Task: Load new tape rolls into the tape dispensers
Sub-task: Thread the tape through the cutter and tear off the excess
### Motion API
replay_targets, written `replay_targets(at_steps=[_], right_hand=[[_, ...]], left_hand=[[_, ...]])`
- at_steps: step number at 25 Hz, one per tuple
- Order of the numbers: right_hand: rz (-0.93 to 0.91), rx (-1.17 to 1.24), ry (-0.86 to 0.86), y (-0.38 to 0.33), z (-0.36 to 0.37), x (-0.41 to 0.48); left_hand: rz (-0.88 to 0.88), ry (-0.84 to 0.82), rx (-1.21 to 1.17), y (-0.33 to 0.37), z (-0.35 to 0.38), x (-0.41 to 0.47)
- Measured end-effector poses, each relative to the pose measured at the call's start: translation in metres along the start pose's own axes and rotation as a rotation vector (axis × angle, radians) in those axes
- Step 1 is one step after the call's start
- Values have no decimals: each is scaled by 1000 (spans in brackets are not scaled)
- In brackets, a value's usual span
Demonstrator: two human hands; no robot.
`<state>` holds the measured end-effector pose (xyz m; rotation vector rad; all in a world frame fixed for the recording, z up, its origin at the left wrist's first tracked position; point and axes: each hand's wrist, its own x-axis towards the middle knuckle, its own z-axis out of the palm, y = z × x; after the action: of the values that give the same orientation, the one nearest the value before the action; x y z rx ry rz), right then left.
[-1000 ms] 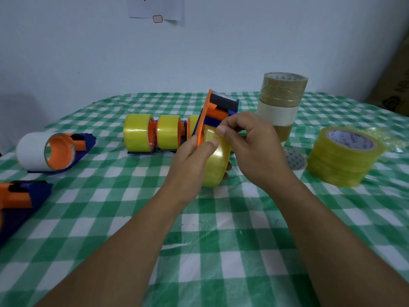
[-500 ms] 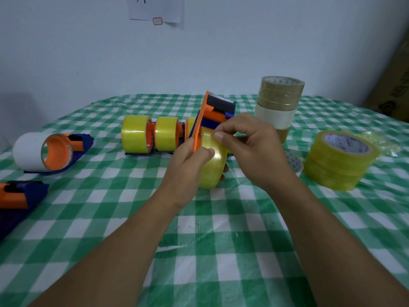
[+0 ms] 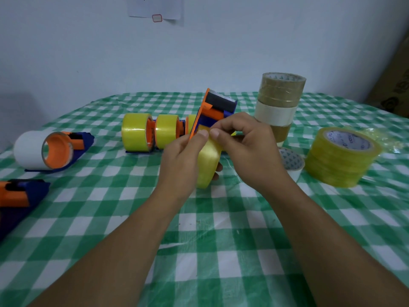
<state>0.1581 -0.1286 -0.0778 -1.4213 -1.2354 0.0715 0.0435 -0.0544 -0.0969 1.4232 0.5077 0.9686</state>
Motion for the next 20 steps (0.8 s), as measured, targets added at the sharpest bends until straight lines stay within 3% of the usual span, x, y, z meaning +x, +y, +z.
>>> replay_targets(at_steps=[5, 12, 20], right_hand=[[49, 44, -87, -1, -4, 0], [116, 63, 7, -4, -2, 1], [-26, -440, -77, -18, -8, 9]], left_hand=[[5, 11, 27, 3, -1, 0], [53, -76, 42, -2, -4, -1], [51, -160, 56, -3, -2, 0]])
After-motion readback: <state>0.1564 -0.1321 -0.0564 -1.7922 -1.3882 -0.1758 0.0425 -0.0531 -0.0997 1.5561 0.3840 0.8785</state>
